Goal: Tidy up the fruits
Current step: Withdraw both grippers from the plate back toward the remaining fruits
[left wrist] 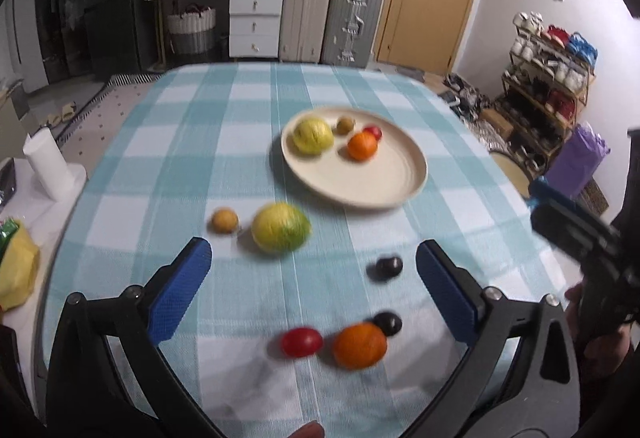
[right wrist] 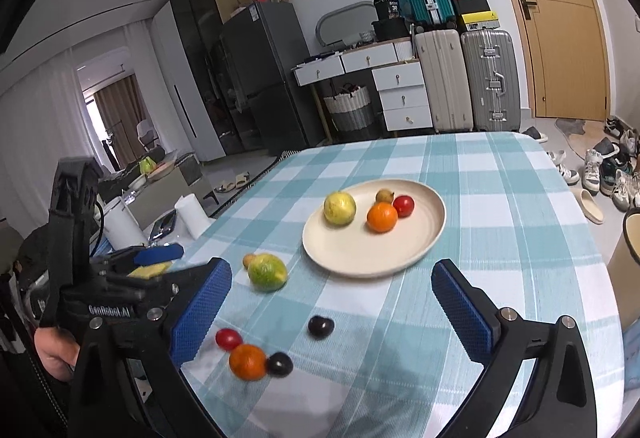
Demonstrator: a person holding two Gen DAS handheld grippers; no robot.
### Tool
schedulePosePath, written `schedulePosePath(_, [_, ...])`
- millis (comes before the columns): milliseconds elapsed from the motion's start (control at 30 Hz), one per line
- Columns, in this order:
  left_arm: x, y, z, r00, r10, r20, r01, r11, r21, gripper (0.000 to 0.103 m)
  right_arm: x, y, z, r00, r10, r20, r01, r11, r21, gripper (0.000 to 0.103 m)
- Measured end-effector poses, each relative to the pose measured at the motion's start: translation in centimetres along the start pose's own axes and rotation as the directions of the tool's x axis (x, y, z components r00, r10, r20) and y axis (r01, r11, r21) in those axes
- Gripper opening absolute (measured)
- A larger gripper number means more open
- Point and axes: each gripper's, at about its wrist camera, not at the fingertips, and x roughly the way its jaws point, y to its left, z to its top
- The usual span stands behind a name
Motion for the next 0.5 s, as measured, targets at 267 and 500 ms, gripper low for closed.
schedulePosePath(267, [2.7,-0.9,-4.3,0.994,-0.012,-0.113,0.021,0.997,0.078,0.102,0.0,-0.7,-1.1,0.999,-0.007,-0.032,0.008,0.999,0.035,0.102])
schedulePosePath(500, [4.1,-1.5,-6.6,0.983,-0.028,-0.183,0.051,0.991,0.120,0.102,0.0,-0.9,-1.4,0.999,-0.009,-0.033,0.011,0.999,0.042,0.102])
